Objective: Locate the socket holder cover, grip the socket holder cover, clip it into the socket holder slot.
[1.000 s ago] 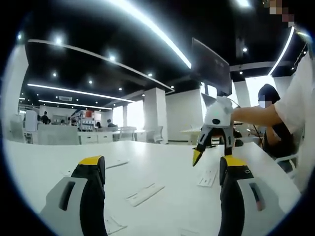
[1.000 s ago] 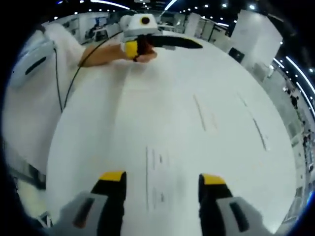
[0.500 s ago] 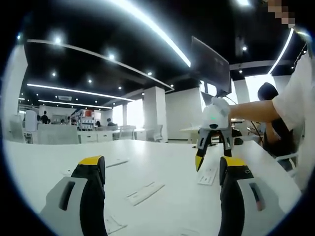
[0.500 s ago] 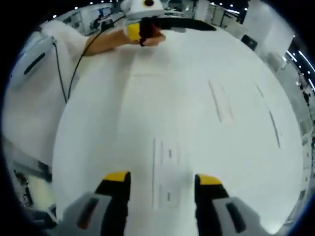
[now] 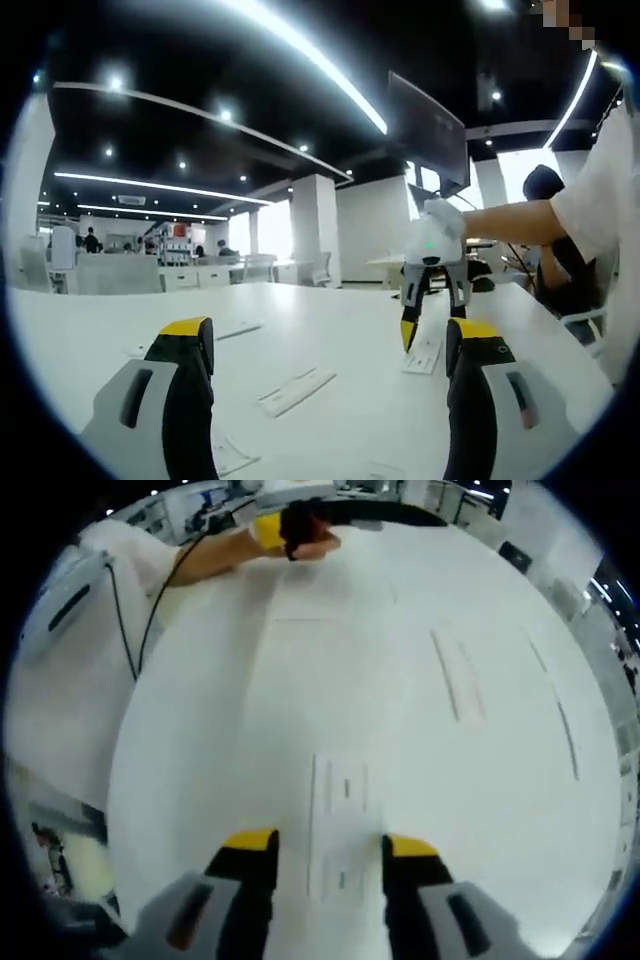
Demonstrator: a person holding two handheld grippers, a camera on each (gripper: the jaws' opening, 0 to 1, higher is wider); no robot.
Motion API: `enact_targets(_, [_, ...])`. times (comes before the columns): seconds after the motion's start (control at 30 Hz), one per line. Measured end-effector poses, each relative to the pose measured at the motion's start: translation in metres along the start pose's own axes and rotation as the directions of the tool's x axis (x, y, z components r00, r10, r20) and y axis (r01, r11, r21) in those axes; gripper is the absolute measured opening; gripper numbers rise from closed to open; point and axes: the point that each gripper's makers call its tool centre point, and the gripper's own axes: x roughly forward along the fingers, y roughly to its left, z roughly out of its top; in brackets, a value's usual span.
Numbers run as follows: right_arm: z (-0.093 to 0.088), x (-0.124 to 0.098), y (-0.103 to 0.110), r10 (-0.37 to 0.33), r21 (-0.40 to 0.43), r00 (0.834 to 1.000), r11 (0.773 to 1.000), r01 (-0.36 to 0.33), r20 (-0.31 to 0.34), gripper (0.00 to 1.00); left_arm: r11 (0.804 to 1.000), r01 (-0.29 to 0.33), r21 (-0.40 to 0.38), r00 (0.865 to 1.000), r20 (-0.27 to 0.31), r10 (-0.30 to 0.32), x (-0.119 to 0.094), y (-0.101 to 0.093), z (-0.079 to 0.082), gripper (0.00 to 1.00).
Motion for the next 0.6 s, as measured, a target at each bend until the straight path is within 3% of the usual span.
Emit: enact_targets(0.6, [0.0028, 0.0002, -0.0054, -0.006, -0.005, 1.000, 1.000, 0.006, -0.017, 0.30, 1.000, 0.003, 0.009, 1.000, 0.000, -0.003, -0.0010, -0.0017, 0.0014, 0.95])
